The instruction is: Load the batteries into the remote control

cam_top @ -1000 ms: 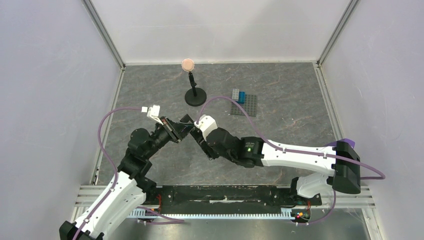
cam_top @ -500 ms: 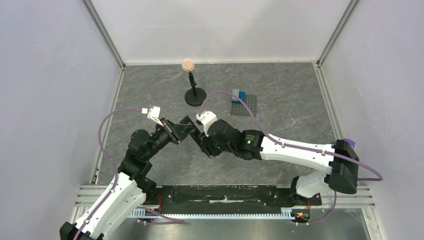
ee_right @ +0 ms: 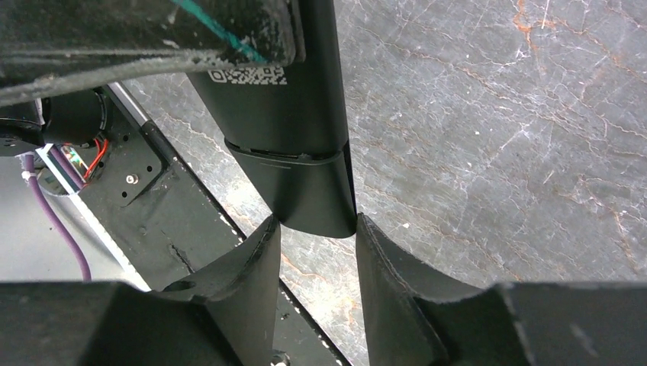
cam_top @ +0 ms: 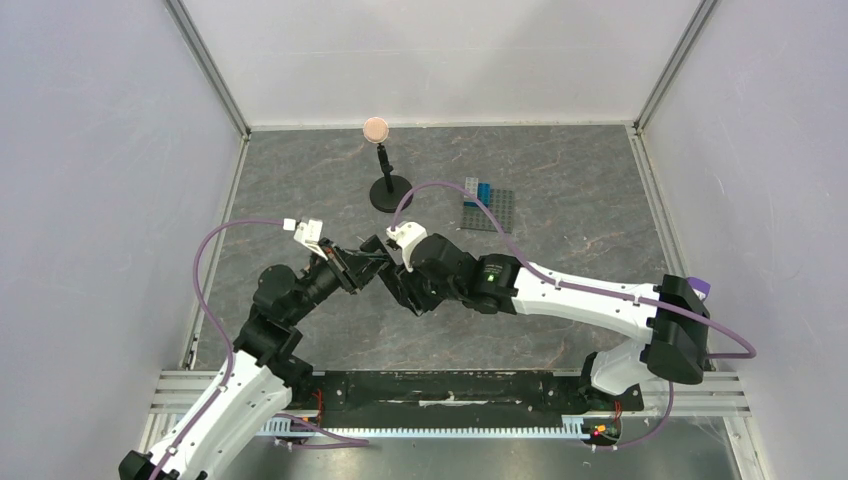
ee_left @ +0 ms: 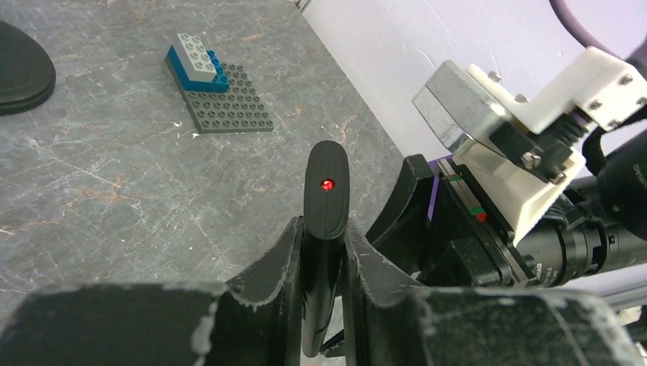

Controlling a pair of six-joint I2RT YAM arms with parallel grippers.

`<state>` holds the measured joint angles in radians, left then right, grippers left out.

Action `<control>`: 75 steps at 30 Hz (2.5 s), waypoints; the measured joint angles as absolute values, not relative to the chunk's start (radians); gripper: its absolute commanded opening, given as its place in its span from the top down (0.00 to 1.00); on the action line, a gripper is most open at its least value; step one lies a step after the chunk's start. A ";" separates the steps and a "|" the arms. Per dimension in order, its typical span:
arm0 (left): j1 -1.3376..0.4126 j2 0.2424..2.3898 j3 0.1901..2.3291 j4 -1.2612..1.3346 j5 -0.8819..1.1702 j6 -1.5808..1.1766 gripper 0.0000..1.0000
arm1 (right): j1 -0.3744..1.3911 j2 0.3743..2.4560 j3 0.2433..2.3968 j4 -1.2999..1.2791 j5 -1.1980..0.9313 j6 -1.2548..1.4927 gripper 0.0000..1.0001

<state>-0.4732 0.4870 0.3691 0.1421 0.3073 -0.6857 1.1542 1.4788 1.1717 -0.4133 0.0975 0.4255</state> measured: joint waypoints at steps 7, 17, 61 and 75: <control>-0.473 0.475 0.369 0.142 0.317 -0.627 0.98 | 1.152 1.488 1.177 -0.414 0.082 0.426 0.69; -0.473 0.479 0.368 0.142 0.308 -0.617 0.98 | 1.151 1.488 1.177 -0.416 0.080 0.428 0.66; -0.467 0.645 0.312 0.192 0.209 -1.136 0.98 | 0.925 1.249 0.796 -0.113 -0.107 0.839 0.60; -0.474 0.708 0.275 0.159 0.178 -1.419 0.98 | 0.892 1.228 0.738 0.001 -0.050 1.010 0.55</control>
<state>-0.4740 0.7078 0.2752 0.1593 0.1776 -1.4189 0.8917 1.2278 0.7380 0.0010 -0.0502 1.0096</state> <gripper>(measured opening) 0.251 0.427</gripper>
